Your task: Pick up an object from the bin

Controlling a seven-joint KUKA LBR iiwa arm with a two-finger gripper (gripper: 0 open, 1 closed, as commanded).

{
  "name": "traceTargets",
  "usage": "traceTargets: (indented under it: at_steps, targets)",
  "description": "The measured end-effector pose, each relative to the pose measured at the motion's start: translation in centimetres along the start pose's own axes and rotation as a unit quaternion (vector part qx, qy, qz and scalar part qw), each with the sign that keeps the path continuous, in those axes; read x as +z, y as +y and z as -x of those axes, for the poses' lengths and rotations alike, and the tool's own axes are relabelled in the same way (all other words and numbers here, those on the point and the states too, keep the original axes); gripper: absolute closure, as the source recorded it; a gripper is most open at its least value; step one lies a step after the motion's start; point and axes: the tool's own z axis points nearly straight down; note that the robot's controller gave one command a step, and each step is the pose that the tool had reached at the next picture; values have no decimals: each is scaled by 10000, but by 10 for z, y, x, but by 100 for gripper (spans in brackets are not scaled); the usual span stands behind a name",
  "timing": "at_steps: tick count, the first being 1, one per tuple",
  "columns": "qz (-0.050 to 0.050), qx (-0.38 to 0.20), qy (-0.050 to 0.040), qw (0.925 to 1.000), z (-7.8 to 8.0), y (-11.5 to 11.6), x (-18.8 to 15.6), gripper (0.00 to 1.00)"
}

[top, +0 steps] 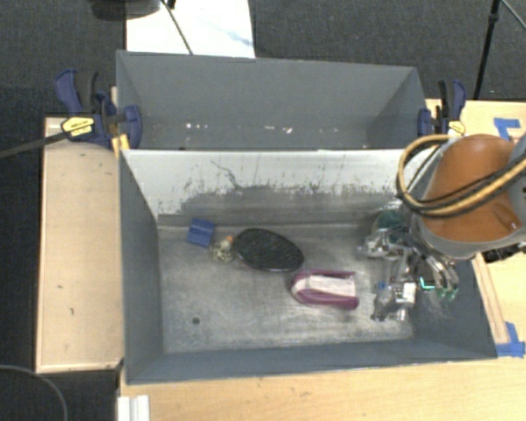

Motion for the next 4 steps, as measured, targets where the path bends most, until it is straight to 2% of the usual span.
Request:
traceTargets:
  at_steps: [1,2,3,4]
  targets:
    - [0,746,-55,9972,17,28,59,0]
    - [-2,729,-104,9973,21,28,56,100]
    - [-2,611,-72,9981,21,28,-58,100]
    - [-1,618,-64,9981,15,32,-114,100]
